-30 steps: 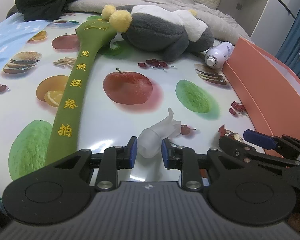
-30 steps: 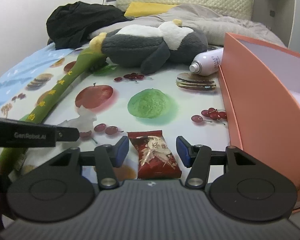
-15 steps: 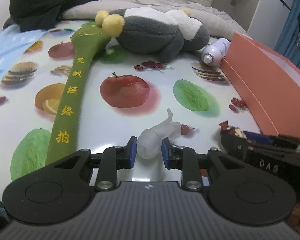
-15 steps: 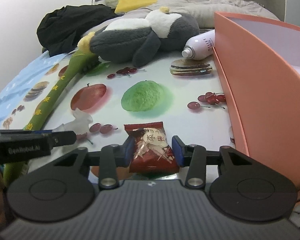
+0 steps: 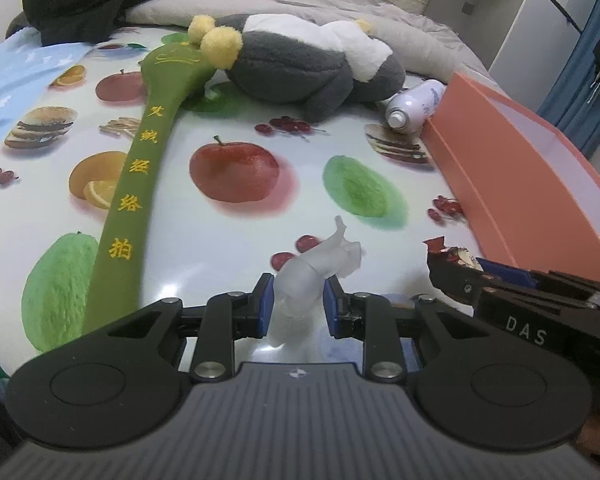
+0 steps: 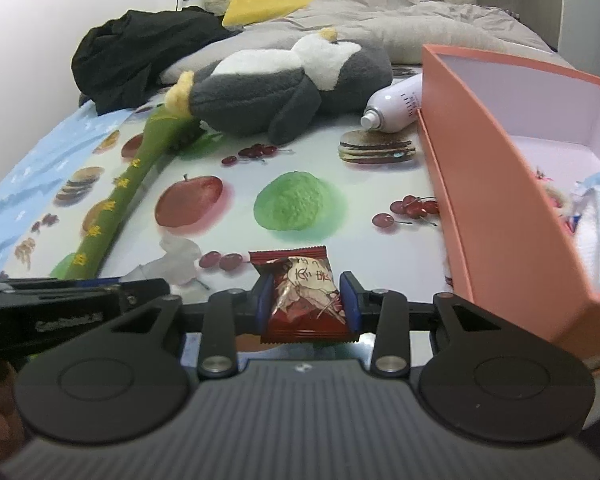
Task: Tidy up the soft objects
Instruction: 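Lift the red snack packet and white toy off the bed, then carry both items over the pink box and open both tools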
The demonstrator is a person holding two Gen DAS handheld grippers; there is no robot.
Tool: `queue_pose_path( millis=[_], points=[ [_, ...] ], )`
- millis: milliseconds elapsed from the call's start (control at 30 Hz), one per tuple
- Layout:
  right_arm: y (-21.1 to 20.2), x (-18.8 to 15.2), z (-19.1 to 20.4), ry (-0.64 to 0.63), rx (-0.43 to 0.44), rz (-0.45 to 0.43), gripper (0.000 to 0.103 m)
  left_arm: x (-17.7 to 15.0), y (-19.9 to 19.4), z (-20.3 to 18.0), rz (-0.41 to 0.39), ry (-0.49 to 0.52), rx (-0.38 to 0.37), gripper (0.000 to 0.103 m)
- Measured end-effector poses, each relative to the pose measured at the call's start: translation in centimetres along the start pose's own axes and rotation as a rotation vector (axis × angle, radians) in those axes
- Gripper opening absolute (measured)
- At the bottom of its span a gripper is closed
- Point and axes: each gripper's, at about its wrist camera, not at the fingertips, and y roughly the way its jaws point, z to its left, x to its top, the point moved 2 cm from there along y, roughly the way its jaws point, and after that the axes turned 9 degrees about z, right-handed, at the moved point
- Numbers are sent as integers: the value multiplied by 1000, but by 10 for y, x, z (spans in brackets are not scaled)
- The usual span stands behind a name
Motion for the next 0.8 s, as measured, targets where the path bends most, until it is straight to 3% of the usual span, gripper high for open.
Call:
queue_pose_path(
  millis=[433, 800],
  points=[
    [-83, 42, -13, 37, -13, -113, 39, 62, -63, -49, -58, 15, -75, 31],
    [-150, 94, -43, 59, -48, -249, 39, 125, -111, -117, -123, 109, -157, 31]
  ],
)
